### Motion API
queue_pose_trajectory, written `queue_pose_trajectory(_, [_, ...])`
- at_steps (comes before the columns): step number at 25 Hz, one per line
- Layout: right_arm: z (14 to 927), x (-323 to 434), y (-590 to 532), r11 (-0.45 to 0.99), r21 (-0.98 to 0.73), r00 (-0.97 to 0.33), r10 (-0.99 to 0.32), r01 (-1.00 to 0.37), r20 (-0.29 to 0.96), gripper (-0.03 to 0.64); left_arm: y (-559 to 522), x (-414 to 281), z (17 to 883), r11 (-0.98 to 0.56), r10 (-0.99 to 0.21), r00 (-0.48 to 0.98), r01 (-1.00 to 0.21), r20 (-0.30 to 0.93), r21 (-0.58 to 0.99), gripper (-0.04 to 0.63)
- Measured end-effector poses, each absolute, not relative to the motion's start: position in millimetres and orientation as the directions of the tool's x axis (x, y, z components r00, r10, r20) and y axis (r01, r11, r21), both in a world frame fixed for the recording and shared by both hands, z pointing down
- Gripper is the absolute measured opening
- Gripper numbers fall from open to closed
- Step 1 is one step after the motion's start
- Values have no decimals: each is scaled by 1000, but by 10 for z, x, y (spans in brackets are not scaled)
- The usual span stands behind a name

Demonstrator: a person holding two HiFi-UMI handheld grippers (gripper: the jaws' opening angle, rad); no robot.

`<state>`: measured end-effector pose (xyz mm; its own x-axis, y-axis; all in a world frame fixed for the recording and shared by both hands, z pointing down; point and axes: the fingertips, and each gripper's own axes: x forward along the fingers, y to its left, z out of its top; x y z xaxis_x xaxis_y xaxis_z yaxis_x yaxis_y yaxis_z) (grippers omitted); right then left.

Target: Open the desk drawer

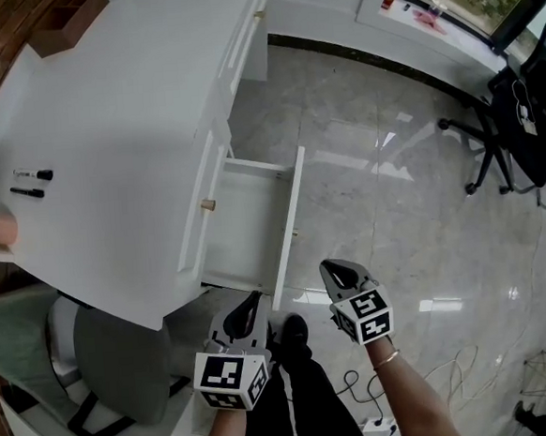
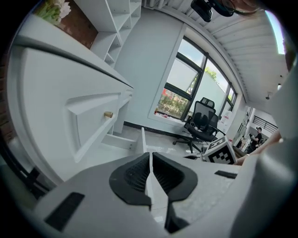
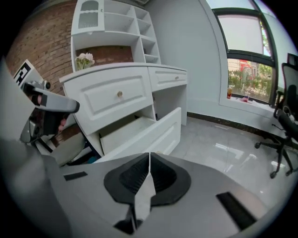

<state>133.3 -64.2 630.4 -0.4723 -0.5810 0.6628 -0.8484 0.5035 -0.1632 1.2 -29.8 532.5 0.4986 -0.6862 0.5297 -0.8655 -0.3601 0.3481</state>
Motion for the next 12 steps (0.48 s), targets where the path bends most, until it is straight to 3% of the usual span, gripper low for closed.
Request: queue_pose_trajectory(12, [4931, 1115, -568, 470, -223, -513, -695, -854, 503, 12, -406, -119, 4726, -394, -696, 498, -867, 517, 306, 26])
